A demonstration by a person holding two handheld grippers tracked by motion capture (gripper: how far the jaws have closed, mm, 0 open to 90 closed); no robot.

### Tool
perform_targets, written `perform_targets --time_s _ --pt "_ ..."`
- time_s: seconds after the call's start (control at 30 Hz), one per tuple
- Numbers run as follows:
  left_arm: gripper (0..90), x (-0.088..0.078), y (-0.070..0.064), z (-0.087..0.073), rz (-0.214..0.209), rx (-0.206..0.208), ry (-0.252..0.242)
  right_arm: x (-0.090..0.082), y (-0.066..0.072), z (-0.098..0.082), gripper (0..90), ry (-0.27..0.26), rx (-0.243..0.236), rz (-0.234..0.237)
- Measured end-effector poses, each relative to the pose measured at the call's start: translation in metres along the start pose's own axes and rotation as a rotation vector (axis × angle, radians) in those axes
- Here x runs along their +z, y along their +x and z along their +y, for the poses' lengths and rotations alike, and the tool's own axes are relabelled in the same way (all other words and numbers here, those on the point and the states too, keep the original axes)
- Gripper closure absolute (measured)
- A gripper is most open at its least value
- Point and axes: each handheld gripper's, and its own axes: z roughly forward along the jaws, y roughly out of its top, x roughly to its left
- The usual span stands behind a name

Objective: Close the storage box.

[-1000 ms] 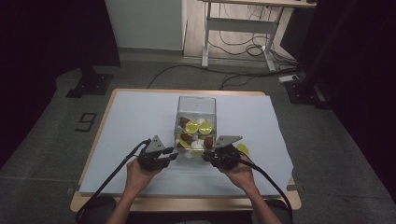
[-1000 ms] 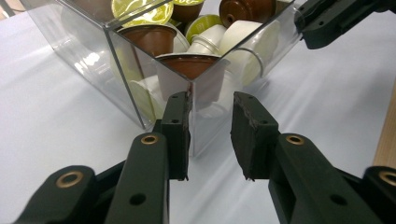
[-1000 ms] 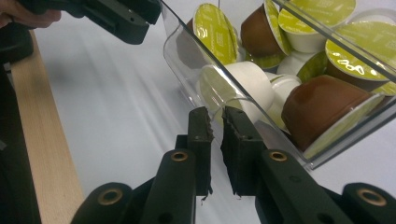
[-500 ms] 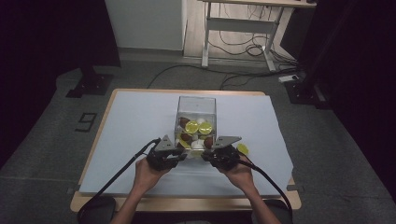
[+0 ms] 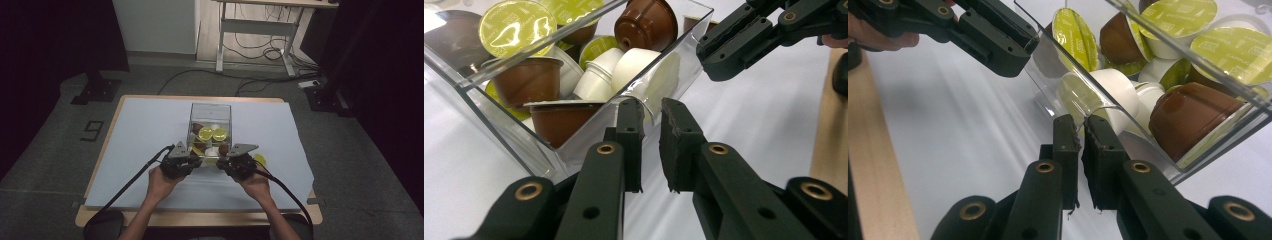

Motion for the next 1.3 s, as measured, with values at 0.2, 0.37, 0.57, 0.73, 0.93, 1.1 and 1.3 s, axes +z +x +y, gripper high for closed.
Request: perform_targets --time_s 0.2,0.37,0.57,0.73,0.93,1.1,1.3 --pt "79.7 0.003 0.003 0.0 0.01 -0.014 -0.013 0.003 -0.003 0.001 83.2 -0.006 0.001 -0.014" --pt "80.7 0.006 0.006 0.002 0.025 -0.027 -0.02 0.006 -0.006 0.003 83.6 -0.01 0.007 -0.037" --pt "80.8 0.01 0.01 0.004 0.044 -0.032 -0.023 0.01 -0.009 0.006 83.5 -0.011 0.012 -0.064" --pt "80.8 0.014 0.013 0.006 0.056 -0.04 -0.025 0.013 -0.011 0.007 83.4 -0.007 0.016 -0.078" --pt "80.7 0.017 0.017 0.009 0.069 -0.042 -0.024 0.018 -0.016 0.01 83.4 0.003 0.027 -0.087" --pt "80.5 0.019 0.02 0.01 0.068 -0.05 -0.026 0.021 -0.019 0.012 83.1 0.009 0.024 -0.094" --pt "80.6 0.021 0.022 0.011 0.075 -0.055 -0.031 0.023 -0.02 0.013 83.0 0.014 0.024 -0.106"
